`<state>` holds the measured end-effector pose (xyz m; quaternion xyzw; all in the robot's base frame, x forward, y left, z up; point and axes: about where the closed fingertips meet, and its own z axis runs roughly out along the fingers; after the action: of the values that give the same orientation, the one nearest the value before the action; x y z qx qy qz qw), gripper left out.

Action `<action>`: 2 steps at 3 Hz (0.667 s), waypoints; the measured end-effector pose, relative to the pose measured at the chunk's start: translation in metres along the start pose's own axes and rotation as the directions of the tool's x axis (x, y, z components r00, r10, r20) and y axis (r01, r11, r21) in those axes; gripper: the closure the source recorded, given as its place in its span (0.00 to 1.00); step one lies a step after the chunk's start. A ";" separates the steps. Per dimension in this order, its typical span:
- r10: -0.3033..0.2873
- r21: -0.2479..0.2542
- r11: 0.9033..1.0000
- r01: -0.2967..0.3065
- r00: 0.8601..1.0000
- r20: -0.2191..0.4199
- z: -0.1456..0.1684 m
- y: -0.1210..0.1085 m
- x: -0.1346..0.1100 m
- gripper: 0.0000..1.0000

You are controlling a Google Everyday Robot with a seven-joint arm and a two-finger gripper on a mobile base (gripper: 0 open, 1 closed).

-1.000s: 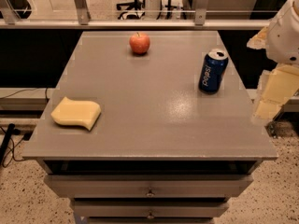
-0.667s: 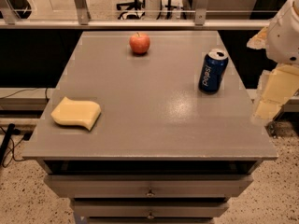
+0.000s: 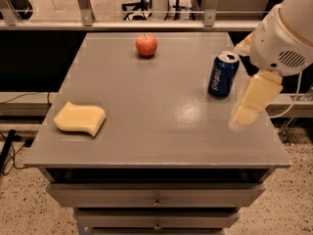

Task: Move sponge near apple

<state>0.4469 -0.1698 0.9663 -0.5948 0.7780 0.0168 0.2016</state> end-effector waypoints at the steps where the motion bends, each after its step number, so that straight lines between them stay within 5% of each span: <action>1: 0.016 -0.013 1.000 -0.015 0.989 0.146 0.024 0.000 -0.063 0.00; 2: 0.016 -0.013 1.000 -0.015 0.989 0.146 0.024 0.000 -0.063 0.00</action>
Offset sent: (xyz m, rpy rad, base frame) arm 0.0150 0.0534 -0.0048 0.1163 -0.0070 0.0205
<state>0.4674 -0.1058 0.9651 -0.5871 0.7657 0.0662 0.2544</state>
